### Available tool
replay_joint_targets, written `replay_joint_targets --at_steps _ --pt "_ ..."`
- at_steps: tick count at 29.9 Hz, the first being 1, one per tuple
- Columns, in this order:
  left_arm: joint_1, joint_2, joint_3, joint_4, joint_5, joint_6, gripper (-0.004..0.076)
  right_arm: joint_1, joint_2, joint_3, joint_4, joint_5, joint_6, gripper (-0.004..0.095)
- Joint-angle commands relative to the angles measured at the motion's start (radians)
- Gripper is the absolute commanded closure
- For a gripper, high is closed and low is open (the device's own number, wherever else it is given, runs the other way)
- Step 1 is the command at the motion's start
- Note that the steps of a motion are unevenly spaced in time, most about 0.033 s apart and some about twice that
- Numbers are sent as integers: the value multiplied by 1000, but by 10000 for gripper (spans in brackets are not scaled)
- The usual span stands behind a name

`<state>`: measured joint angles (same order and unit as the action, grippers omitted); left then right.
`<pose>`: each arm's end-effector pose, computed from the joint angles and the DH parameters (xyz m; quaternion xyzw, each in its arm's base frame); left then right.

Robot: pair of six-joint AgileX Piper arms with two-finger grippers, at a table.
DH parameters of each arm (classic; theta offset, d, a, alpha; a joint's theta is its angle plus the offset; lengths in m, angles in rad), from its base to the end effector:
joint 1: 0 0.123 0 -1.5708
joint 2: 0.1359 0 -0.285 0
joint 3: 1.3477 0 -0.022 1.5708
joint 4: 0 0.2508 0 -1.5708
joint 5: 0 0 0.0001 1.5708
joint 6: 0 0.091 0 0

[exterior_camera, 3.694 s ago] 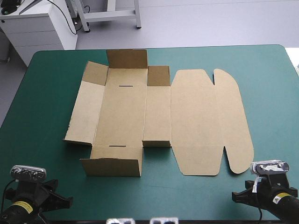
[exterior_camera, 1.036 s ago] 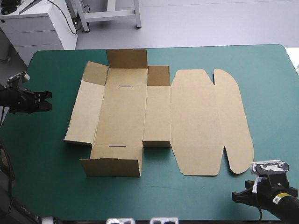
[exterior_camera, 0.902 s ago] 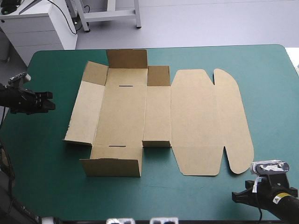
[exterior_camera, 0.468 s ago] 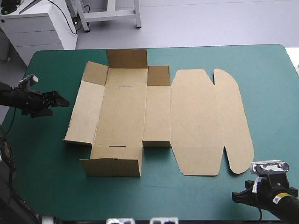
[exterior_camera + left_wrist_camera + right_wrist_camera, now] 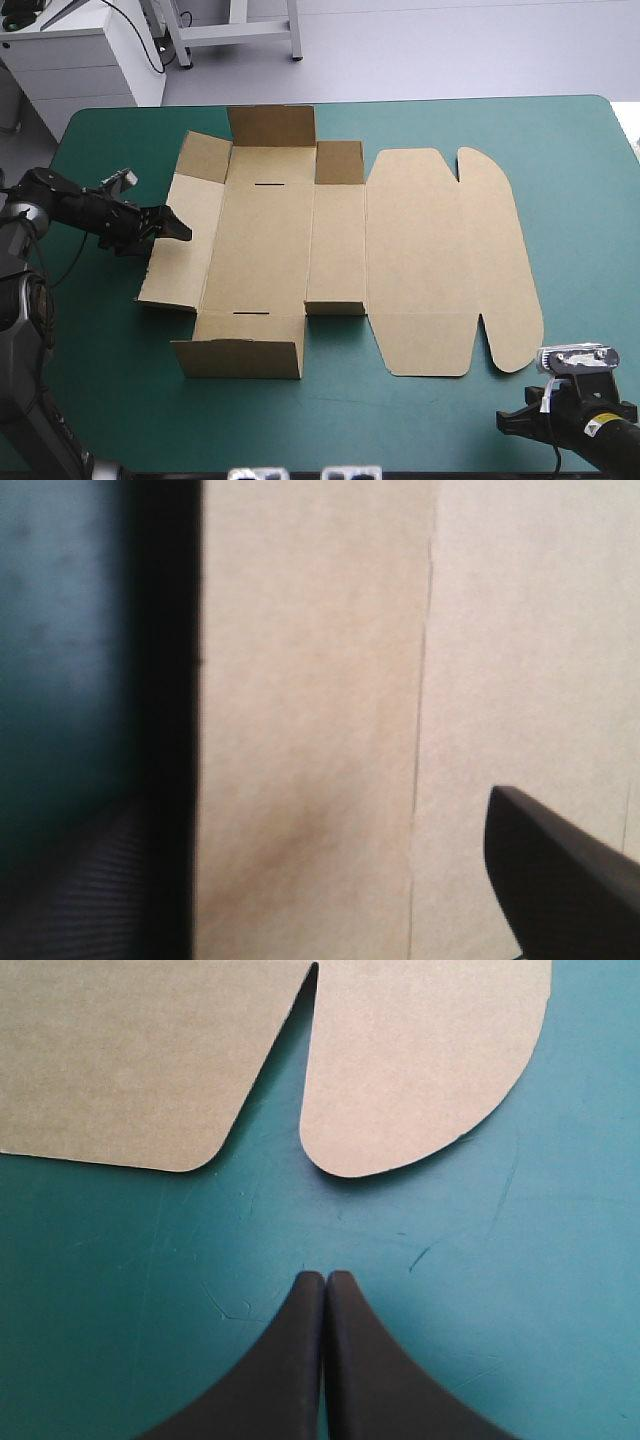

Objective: Fold the box

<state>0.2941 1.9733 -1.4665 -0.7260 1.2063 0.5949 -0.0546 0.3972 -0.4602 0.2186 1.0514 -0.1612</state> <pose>0.3875 0.0584 0.2143 0.0059 0.9443 -0.3073 0.1179 0.0562 0.0141 0.2576 -0.0300 0.9386 0.0714 0.3363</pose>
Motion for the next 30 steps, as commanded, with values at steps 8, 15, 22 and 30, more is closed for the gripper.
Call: replay_joint_targets --at_steps 8,15,22,30 --pt "-92 -34 -23 -103 79 -5 172 -6 6 -24 13 -43 -7 928" --pt "-107 -17 -8 -96 86 -66 344 -6 6 -24 13 -43 -7 928" --pt "-111 -15 -6 -51 86 -146 566 -6 6 -24 13 -43 -7 928" --pt "-111 -17 -39 -46 58 -115 732 -6 6 -24 13 -43 -7 928"
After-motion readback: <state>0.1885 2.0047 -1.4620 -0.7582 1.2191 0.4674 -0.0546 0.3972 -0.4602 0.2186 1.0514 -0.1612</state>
